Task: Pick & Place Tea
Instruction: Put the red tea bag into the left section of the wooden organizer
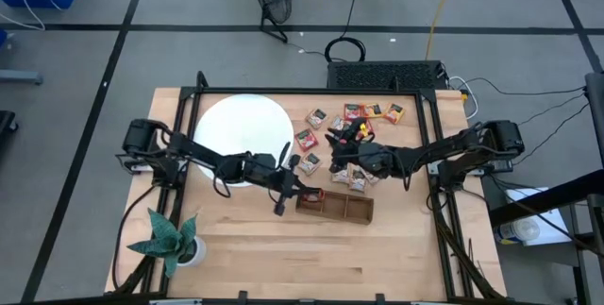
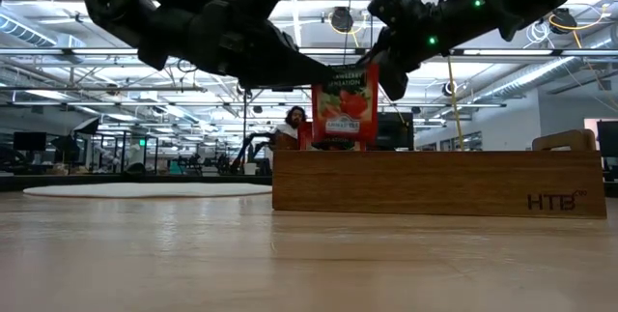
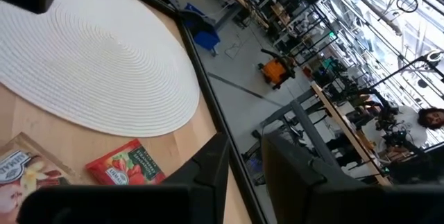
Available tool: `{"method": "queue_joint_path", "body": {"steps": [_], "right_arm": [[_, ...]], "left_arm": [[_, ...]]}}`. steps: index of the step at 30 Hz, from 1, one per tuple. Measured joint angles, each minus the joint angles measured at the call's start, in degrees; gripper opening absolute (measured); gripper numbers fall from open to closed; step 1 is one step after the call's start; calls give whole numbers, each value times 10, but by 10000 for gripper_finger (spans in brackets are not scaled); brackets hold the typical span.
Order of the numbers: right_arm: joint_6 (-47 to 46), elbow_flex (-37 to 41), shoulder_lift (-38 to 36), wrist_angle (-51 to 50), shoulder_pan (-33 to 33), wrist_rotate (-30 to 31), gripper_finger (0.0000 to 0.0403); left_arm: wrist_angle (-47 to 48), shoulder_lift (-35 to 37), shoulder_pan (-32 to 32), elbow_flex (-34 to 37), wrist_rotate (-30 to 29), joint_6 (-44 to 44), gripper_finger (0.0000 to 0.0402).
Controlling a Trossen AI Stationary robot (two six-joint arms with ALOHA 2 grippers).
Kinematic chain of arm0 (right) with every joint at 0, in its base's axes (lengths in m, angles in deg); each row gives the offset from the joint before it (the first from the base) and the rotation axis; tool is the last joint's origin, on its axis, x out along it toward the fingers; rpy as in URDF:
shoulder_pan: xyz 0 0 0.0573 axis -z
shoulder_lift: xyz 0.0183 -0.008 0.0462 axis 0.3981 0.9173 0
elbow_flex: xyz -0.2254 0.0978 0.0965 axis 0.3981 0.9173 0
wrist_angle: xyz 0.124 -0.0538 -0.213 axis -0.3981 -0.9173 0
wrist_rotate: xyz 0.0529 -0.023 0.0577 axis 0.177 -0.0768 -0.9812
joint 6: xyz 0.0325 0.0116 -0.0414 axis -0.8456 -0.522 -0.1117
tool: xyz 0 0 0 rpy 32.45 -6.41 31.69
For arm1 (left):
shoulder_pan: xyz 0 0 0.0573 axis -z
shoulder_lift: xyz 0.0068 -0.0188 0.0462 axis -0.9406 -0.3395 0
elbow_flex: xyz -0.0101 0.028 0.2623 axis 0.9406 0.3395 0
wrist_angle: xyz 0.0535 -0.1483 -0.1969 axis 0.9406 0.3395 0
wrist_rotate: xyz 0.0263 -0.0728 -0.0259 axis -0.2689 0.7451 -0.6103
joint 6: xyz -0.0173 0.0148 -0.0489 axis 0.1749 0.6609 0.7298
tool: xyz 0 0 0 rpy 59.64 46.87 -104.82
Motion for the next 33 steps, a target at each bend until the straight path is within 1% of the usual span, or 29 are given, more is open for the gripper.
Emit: {"method": "queue_joint_path", "body": {"steps": [13, 33], "right_arm": [[-8, 0, 0, -11, 0, 0, 75], [-8, 0, 0, -10, 0, 0, 75]], "left_arm": [[27, -1, 23, 7, -75, 27, 0], [37, -1, 25, 7, -94, 37, 0]]}}
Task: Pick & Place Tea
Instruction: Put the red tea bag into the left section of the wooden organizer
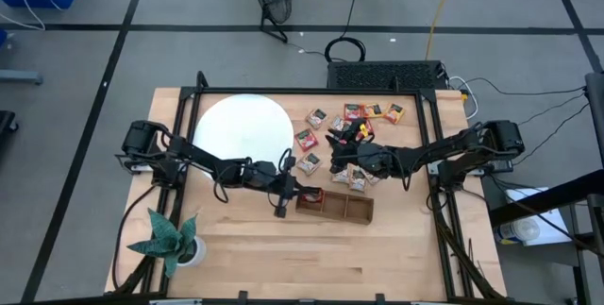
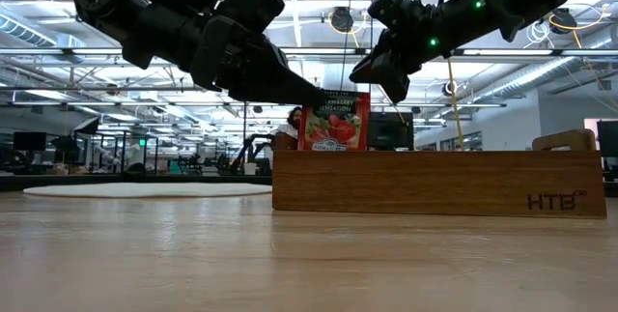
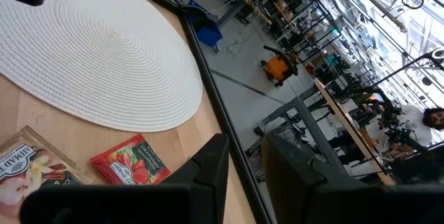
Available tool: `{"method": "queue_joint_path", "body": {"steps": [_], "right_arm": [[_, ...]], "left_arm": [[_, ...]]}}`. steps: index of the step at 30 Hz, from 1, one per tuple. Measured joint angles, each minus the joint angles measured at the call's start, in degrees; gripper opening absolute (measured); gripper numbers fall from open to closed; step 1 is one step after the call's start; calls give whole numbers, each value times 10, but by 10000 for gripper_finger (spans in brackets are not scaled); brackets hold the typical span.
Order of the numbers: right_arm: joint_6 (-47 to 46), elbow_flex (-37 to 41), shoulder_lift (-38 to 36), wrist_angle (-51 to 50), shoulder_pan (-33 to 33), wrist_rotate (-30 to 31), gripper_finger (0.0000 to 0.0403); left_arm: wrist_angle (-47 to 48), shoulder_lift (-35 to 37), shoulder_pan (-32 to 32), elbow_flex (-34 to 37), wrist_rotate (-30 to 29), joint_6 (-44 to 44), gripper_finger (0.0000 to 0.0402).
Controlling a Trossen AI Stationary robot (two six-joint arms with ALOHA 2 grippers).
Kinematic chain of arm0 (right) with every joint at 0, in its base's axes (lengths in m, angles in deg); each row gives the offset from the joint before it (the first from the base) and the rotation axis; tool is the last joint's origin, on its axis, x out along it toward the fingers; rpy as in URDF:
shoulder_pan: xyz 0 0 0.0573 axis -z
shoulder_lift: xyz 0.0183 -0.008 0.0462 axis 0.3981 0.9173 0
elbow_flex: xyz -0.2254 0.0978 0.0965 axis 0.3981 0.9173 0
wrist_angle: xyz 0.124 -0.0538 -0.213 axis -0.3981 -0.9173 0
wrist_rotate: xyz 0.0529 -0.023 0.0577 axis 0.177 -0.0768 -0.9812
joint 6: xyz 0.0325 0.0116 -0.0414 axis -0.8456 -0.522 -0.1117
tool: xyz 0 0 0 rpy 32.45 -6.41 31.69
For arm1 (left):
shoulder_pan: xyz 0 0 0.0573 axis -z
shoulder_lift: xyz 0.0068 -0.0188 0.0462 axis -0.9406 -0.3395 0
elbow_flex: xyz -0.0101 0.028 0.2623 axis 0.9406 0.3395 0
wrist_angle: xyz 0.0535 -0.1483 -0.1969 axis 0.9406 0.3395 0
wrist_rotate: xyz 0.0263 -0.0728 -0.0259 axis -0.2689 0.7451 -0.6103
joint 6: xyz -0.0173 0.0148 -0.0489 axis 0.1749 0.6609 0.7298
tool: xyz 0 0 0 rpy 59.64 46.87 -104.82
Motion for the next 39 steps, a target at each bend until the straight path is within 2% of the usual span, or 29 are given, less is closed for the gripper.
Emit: {"method": "queue_joint_path", "body": {"steps": [6, 17, 26, 35, 39], "right_arm": [[0, 0, 0, 0, 0, 0, 75], [0, 0, 0, 0, 0, 0, 75], [0, 0, 0, 0, 0, 0, 75], [0, 0, 0, 0, 0, 0, 75], [0, 0, 0, 0, 0, 0, 75]], "left_arm": [[-10, -3, 5, 0, -7, 1, 0], [-101, -75, 4, 0, -11, 6, 0], [-100, -74, 8, -1, -55, -17, 3], [-98, -74, 12, -1, -72, 5, 32], [-97, -69, 13, -1, -97, -3, 55]]}}
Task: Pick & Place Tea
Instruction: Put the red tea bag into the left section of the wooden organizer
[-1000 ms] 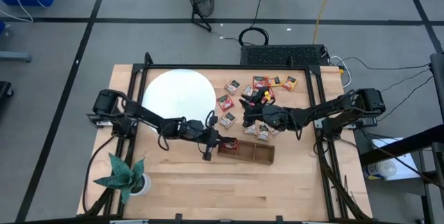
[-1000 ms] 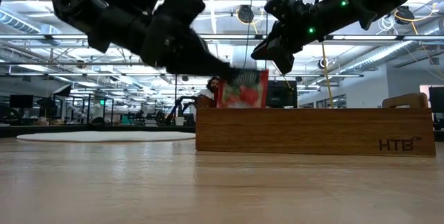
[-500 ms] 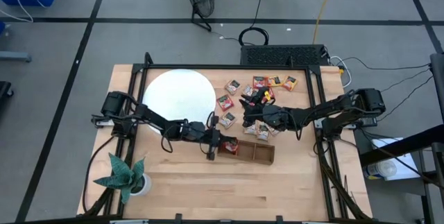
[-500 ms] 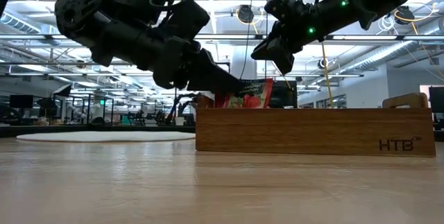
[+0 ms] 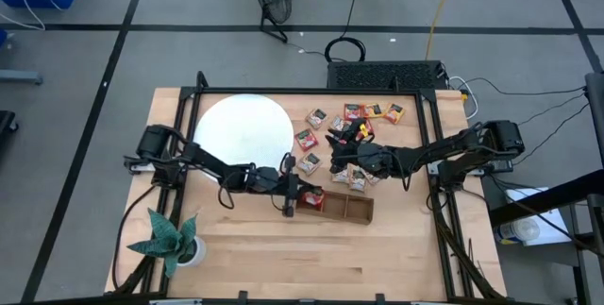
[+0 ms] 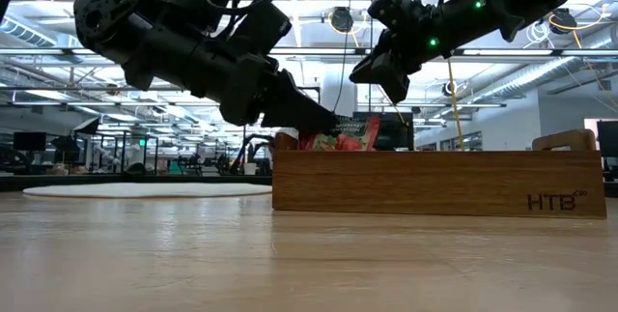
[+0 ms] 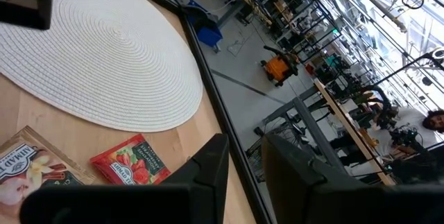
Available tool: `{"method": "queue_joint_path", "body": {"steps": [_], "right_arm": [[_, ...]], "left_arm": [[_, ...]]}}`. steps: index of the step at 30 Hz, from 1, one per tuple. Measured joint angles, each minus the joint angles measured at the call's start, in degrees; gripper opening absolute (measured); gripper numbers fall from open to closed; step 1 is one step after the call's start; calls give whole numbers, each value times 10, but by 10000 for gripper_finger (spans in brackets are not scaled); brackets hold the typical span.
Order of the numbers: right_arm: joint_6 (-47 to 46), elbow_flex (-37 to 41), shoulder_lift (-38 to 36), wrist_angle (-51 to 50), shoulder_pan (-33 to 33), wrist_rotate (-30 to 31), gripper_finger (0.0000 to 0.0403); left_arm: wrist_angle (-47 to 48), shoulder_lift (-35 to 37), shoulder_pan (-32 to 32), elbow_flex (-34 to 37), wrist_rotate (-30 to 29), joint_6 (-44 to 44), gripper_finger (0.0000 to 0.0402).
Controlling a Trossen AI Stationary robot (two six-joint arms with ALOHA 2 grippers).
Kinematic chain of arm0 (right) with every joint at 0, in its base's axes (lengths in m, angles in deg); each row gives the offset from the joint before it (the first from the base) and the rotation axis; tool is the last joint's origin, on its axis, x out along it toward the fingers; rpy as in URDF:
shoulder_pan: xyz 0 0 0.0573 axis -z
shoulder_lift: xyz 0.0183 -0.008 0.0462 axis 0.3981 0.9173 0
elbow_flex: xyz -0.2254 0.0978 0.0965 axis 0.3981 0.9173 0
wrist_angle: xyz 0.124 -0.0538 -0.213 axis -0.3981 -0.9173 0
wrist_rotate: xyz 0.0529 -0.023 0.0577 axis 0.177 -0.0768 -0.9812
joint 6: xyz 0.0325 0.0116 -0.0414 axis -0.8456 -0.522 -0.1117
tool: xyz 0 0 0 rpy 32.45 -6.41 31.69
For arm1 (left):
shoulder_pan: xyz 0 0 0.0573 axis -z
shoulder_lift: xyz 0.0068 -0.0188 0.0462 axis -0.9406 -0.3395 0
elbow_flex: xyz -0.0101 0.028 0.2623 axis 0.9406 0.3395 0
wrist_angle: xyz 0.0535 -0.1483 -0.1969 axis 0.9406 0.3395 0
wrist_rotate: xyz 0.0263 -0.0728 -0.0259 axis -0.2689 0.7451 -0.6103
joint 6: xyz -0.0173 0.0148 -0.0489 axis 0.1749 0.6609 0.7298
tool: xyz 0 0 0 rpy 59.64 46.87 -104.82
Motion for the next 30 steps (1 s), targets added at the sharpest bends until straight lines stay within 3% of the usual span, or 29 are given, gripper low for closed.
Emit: {"method": "queue_joint_path", "body": {"steps": [12, 21, 26, 30], "right_arm": [[0, 0, 0, -6, 0, 0, 75], [1, 0, 0, -9, -8, -1, 75], [6, -7, 0, -42, -41, -112, 44], [-47, -80, 5, -207, -75, -222, 6]], "left_arm": [[9, 42, 3, -2, -76, -13, 107], [110, 171, 12, -2, -129, -13, 108], [162, 264, 21, -2, -157, -18, 108], [169, 308, 19, -2, -156, -13, 108]]}}
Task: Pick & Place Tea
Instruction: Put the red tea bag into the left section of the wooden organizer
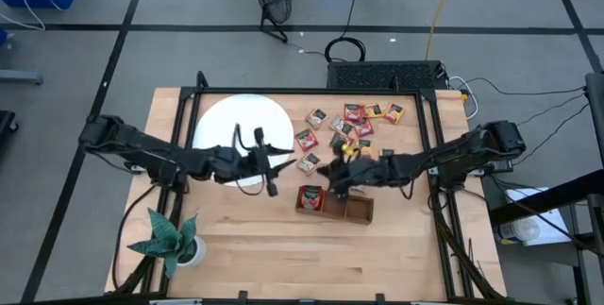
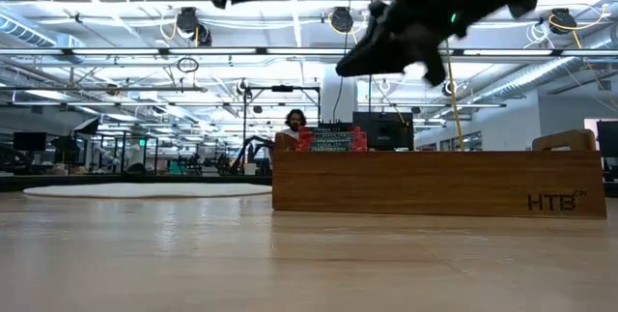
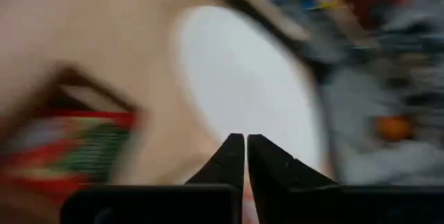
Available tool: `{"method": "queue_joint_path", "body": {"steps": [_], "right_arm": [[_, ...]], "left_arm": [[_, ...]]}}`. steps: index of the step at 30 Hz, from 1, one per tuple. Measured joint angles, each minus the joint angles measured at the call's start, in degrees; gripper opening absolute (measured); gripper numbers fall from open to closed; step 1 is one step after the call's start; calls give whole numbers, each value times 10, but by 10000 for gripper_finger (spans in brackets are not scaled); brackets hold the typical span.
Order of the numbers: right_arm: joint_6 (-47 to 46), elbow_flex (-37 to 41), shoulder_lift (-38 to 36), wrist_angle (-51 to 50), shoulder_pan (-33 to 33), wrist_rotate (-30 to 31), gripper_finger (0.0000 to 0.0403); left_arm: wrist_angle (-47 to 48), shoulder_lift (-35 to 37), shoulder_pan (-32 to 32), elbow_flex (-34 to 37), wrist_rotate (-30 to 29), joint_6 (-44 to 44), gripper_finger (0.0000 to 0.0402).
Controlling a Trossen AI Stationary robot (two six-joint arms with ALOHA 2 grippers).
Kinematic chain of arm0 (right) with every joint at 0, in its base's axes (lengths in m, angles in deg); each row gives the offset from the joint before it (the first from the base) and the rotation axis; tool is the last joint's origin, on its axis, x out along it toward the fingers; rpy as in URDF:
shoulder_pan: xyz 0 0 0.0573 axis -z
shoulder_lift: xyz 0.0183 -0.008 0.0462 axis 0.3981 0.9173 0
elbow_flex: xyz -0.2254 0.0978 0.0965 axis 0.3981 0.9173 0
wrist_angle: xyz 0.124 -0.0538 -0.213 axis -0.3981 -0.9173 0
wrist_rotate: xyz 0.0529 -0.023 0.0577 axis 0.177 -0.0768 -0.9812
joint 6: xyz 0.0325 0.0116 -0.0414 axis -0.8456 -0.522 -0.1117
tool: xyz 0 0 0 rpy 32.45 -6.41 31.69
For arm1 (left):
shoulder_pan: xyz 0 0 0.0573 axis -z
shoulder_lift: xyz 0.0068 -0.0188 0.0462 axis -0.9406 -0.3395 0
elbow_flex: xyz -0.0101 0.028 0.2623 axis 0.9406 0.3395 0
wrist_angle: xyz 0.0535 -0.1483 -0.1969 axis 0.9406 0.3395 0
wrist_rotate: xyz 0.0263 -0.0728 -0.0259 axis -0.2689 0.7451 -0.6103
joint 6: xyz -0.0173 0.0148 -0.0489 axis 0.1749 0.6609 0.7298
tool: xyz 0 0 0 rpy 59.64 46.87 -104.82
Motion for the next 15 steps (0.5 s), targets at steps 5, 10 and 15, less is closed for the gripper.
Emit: {"method": "queue_joint_path", "body": {"steps": [5, 10, 15], "right_arm": [[-47, -134, 65, -229, -45, -30, 0], [-73, -257, 168, -368, -70, -94, 0], [-74, -318, 254, -408, -69, -94, 0]], "left_arm": [[-2, 21, -1, 0, 4, 24, 108], [18, 22, 0, 0, 9, 55, 108], [54, 21, 0, 1, 10, 72, 108]]}}
